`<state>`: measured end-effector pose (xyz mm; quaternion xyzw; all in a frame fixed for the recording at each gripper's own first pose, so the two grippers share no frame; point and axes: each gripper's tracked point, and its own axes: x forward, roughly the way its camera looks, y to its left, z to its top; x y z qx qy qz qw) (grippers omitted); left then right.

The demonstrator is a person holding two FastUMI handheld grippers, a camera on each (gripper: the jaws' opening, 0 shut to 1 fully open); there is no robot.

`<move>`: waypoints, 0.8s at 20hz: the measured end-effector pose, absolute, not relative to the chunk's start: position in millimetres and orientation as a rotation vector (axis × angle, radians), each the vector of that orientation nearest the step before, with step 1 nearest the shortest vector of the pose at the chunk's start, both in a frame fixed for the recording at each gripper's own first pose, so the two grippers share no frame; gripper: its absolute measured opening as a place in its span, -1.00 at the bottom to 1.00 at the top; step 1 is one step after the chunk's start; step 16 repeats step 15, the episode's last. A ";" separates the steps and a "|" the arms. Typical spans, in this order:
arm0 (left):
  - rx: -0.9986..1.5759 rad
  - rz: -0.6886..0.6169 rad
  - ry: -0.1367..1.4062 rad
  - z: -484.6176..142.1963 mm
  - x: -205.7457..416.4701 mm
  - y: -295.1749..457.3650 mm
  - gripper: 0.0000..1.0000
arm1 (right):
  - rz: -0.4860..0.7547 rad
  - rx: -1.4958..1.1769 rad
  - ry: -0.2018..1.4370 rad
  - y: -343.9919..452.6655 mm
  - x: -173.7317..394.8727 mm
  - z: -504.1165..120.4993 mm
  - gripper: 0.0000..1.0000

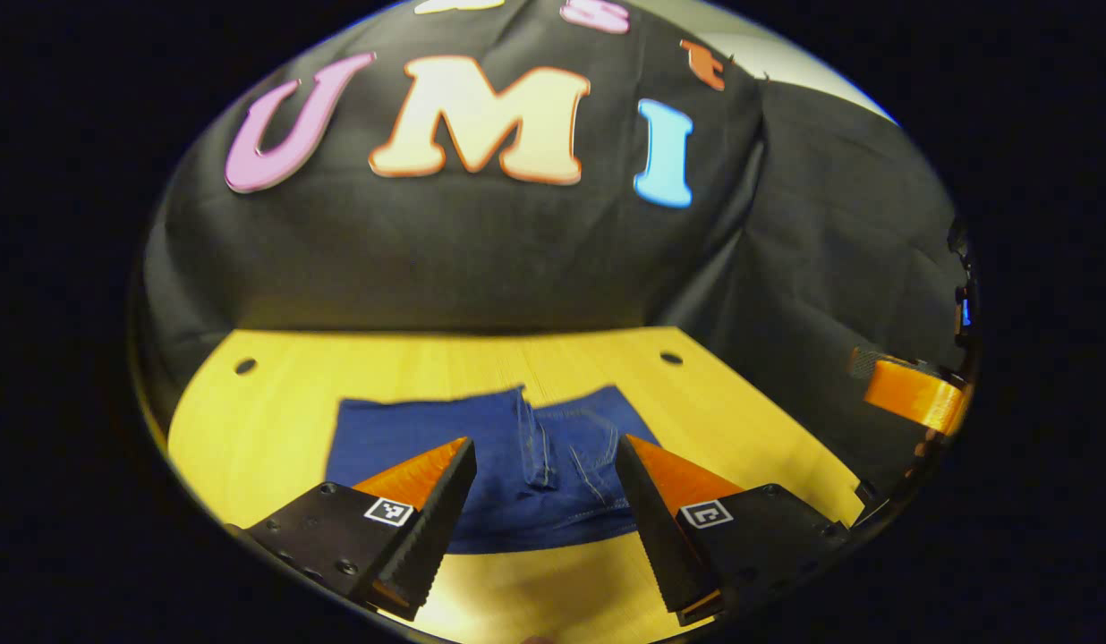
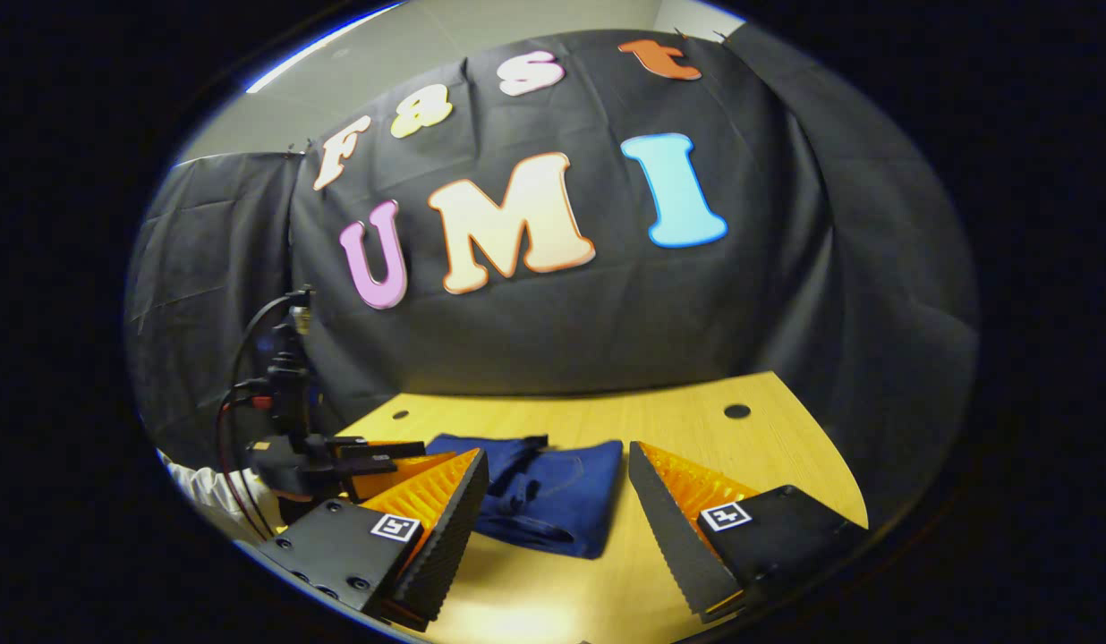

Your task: Grasp the waist and the cuffs of the jeans and fold them to make the two legs overlap; first hold the waist and fold one-third of the jeans toward the cuffs, then hold the cuffs and fold the remaining one-third in the same direction to finish folding.

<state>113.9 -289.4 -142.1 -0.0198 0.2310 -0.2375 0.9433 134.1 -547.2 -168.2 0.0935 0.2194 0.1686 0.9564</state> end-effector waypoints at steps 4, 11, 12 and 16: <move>-0.004 -0.394 0.248 -52.9 90.5 -233.9 0.84 | 0.326 0.201 0.276 -510.9 124.7 -101.0 0.94; 0.000 -0.285 0.133 8.3 20.8 -144.1 0.80 | 0.288 0.242 0.125 -456.9 71.0 -25.6 1.00; -0.010 -0.279 0.125 11.4 12.1 -134.7 0.86 | 0.289 0.234 0.114 -451.5 62.3 -21.2 0.94; -0.030 -0.262 0.125 15.4 -3.6 -111.9 0.82 | 0.297 0.206 0.092 -440.8 39.8 -8.5 0.86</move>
